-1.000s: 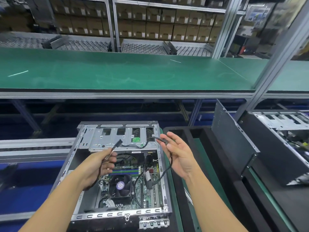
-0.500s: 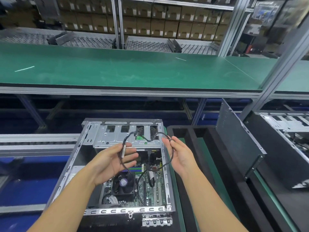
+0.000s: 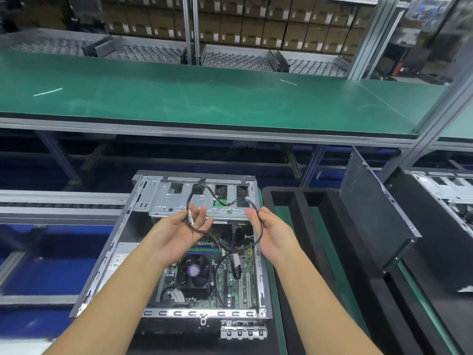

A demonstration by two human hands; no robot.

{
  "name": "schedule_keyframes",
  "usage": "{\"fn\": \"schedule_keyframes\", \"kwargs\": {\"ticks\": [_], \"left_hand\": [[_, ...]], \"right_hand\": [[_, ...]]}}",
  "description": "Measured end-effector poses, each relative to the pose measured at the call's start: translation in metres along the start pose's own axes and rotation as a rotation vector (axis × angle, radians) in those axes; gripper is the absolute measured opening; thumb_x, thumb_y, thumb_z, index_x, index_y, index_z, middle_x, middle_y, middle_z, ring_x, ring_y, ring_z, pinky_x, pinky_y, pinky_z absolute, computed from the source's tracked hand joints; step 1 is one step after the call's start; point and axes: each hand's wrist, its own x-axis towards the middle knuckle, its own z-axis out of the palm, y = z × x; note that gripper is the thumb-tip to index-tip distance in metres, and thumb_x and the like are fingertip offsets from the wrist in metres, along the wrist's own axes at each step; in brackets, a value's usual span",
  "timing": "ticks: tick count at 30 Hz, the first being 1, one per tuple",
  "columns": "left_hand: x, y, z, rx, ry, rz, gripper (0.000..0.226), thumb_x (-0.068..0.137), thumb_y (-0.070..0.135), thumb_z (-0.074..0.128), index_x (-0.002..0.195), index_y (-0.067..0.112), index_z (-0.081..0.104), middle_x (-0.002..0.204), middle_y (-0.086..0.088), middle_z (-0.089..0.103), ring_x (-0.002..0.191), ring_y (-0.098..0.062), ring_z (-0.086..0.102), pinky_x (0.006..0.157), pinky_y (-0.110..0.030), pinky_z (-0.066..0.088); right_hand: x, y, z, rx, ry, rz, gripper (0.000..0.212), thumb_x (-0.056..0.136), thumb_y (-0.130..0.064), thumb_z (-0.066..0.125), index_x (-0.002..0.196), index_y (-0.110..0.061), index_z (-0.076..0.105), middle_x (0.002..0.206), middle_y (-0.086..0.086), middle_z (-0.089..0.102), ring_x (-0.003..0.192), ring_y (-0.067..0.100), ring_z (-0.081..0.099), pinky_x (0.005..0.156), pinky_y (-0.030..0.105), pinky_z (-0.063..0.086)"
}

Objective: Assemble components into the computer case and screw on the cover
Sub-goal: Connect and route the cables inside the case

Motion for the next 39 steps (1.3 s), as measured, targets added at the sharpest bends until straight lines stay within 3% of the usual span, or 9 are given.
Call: {"fn": "schedule_keyframes", "kwargs": {"ticks": [3,7,10,16,23,26,29,35,39], "left_hand": [[0.000,0.000,0.004,-0.080,0.032,0.012,0.025,0.107,0.016,0.033,0.102,0.002,0.053,0.087,-0.006,0.060,0.078,-0.024,0.074,0.072,-0.051,0.061],[0.000,0.003,0.008,-0.182,0.073,0.039,0.026,0.108,0.014,0.030,0.111,-0.004,0.049,0.078,-0.009,0.060,0.071,-0.026,0.073,0.068,-0.054,0.060],[0.000,0.004,0.009,-0.215,0.088,0.038,0.026,0.108,0.013,0.030,0.112,-0.004,0.050,0.083,-0.009,0.059,0.066,-0.026,0.072,0.066,-0.053,0.060],[0.002,0.003,0.000,-0.057,0.076,0.034,0.023,0.106,0.014,0.035,0.111,0.005,0.056,0.079,-0.005,0.061,0.065,-0.019,0.068,0.064,-0.038,0.062],[0.008,0.003,-0.011,0.024,0.069,0.068,0.024,0.106,0.017,0.037,0.104,0.009,0.059,0.077,-0.003,0.064,0.073,-0.018,0.070,0.072,-0.039,0.061],[0.008,0.000,-0.011,0.004,0.078,0.060,0.025,0.106,0.017,0.037,0.103,0.009,0.060,0.075,-0.003,0.065,0.069,-0.018,0.069,0.071,-0.038,0.061],[0.006,0.000,-0.010,-0.041,0.069,0.056,0.023,0.106,0.015,0.037,0.104,0.007,0.059,0.074,-0.005,0.064,0.066,-0.018,0.069,0.068,-0.038,0.061],[0.000,0.002,-0.003,-0.167,0.045,-0.002,0.018,0.104,0.008,0.038,0.110,0.006,0.055,0.074,-0.006,0.060,0.060,-0.015,0.063,0.064,-0.034,0.061],[-0.006,0.002,0.004,-0.203,0.049,-0.052,0.017,0.099,0.005,0.042,0.107,0.005,0.057,0.075,-0.006,0.058,0.056,-0.016,0.062,0.059,-0.022,0.057]], "right_hand": [[-0.001,0.004,0.003,-0.057,-0.015,0.011,0.013,0.101,0.011,0.049,0.109,0.004,0.056,0.115,0.031,0.067,0.096,0.031,0.075,0.093,0.037,0.060],[-0.005,0.011,0.007,-0.103,-0.023,-0.017,0.015,0.098,0.017,0.050,0.110,0.012,0.056,0.113,0.032,0.062,0.096,0.038,0.074,0.076,0.034,0.065],[-0.006,0.014,0.009,-0.099,-0.041,-0.009,0.016,0.098,0.017,0.049,0.113,0.012,0.054,0.110,0.034,0.063,0.092,0.039,0.075,0.075,0.034,0.065],[-0.005,0.014,0.010,-0.043,-0.128,-0.085,0.023,0.096,0.018,0.052,0.116,0.009,0.057,0.117,0.029,0.068,0.102,0.032,0.075,0.085,0.031,0.062],[-0.010,0.011,0.011,-0.109,-0.357,-0.295,0.032,0.092,0.019,0.056,0.118,0.001,0.058,0.115,0.013,0.075,0.118,0.029,0.069,0.093,0.027,0.057],[-0.014,0.010,0.015,-0.192,-0.389,-0.353,0.036,0.090,0.021,0.055,0.116,-0.004,0.058,0.115,0.010,0.075,0.115,0.023,0.069,0.095,0.026,0.055],[-0.018,0.008,0.017,-0.174,-0.418,-0.341,0.033,0.089,0.017,0.059,0.116,-0.002,0.058,0.115,0.014,0.074,0.114,0.028,0.070,0.093,0.027,0.056],[-0.023,0.005,0.023,-0.106,-0.317,-0.250,0.025,0.095,0.015,0.054,0.113,0.000,0.062,0.099,0.009,0.076,0.083,0.017,0.074,0.073,0.021,0.059],[-0.027,0.005,0.027,-0.064,-0.263,-0.158,0.019,0.096,0.012,0.057,0.107,0.000,0.065,0.095,0.013,0.073,0.079,0.017,0.074,0.068,0.022,0.060]]}}
